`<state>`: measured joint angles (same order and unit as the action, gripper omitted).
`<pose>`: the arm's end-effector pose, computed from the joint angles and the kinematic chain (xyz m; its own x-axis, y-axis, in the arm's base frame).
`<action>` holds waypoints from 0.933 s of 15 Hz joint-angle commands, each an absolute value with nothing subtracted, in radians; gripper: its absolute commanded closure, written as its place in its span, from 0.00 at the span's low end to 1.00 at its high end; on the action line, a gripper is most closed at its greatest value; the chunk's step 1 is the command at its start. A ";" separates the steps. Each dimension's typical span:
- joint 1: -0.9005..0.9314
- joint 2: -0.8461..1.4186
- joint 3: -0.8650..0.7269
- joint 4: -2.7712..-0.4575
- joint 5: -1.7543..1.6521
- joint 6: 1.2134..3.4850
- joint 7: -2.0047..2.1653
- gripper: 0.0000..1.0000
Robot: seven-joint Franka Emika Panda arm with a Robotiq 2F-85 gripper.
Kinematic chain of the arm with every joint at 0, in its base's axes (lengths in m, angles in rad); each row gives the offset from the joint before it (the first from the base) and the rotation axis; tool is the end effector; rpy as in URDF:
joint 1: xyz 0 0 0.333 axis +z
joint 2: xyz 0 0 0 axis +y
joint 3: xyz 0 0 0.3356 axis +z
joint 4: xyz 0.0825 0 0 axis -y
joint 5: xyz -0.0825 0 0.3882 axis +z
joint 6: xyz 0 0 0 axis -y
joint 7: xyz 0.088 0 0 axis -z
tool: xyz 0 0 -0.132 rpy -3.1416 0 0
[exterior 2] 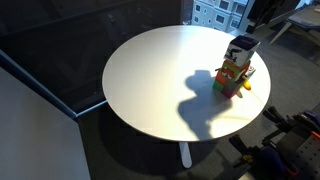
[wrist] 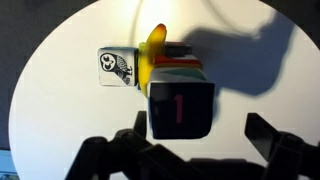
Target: Remove the block with a number from the stack and place it on the table
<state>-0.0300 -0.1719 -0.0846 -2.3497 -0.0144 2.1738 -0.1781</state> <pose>0.4740 -0.0557 0.3914 0.9973 0.0729 -0.0040 0.0729 -0.9973 -0.0034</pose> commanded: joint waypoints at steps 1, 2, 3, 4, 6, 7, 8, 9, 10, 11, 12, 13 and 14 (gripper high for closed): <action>-0.037 -0.153 -0.080 -2.362 -0.015 2.232 -0.175 0.00; -0.037 -0.143 -0.079 -2.363 -0.014 2.248 -0.171 0.00; -0.036 -0.133 -0.078 -2.363 -0.014 2.260 -0.169 0.00; -0.037 -0.124 -0.078 -2.362 -0.014 2.273 -0.168 0.00; -0.038 -0.102 -0.078 -2.359 -0.017 2.296 -0.167 0.00; -0.039 -0.092 -0.078 -2.357 -0.017 2.303 -0.166 0.00; -0.039 -0.084 -0.078 -2.357 -0.017 2.310 -0.167 0.00; -0.039 -0.076 -0.078 -2.358 -0.017 2.318 -0.169 0.00; -0.040 -0.069 -0.078 -2.358 -0.017 2.324 -0.170 0.00; -0.041 -0.062 -0.079 -2.359 -0.016 2.328 -0.171 0.00; -0.041 -0.056 -0.079 -2.360 -0.016 2.333 -0.172 0.00; -0.041 -0.051 -0.079 -2.361 -0.016 2.338 -0.174 0.00; -0.041 -0.046 -0.078 -2.362 -0.017 2.343 -0.173 0.00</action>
